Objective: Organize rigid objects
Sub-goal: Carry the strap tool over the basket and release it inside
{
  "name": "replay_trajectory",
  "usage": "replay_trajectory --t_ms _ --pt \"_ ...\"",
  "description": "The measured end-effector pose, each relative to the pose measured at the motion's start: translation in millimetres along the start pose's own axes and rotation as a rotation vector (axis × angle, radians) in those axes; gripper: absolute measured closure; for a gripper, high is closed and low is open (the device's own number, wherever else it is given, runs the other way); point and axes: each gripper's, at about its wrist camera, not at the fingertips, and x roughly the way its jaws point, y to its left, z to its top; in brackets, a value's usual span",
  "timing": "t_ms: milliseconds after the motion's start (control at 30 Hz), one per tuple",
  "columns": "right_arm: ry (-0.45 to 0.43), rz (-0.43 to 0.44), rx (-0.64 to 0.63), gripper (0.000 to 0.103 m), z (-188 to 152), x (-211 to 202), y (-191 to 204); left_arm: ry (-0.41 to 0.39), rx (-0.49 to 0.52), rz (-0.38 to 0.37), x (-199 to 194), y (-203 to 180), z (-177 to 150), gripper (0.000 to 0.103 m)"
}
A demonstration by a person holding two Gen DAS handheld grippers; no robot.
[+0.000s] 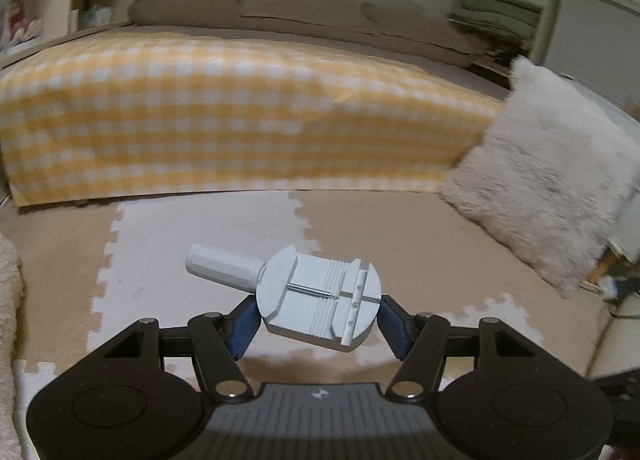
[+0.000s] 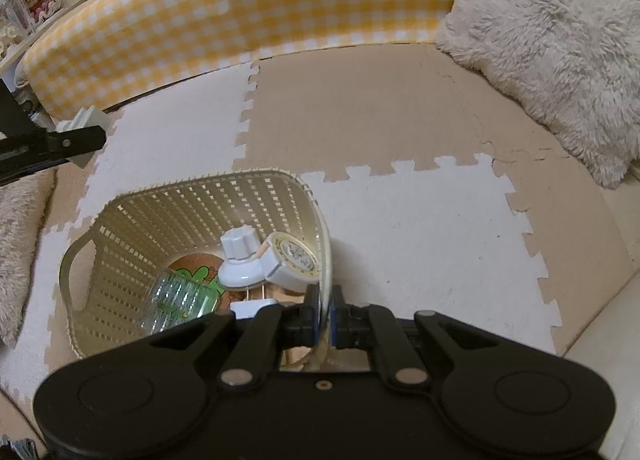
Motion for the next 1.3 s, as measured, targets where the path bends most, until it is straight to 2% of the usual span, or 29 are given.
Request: replay_trajectory --t_ms 167,300,433,600,867,1300 --pt "-0.008 0.005 0.012 0.097 -0.9 1.2 -2.1 0.028 0.051 -0.076 -12.1 -27.4 -9.6 0.039" --pt "0.004 0.009 0.020 0.097 -0.3 3.5 -2.6 0.057 0.080 -0.182 -18.3 -43.6 -17.2 0.039" --pt "0.013 0.020 0.041 0.097 0.4 4.3 -5.1 0.111 0.064 -0.221 -15.4 -51.8 -28.0 0.039" --pt "0.017 0.018 0.043 0.097 0.4 4.4 -3.9 0.184 0.014 -0.231 -4.4 -52.8 -43.3 0.039" --pt "0.021 0.019 0.043 0.097 0.1 4.6 -4.4 0.273 -0.003 -0.259 13.4 -54.2 -59.4 0.039" --pt "0.038 0.013 0.027 0.096 -1.2 6.5 -2.1 0.278 0.090 -0.198 34.2 -61.8 -73.1 0.038"
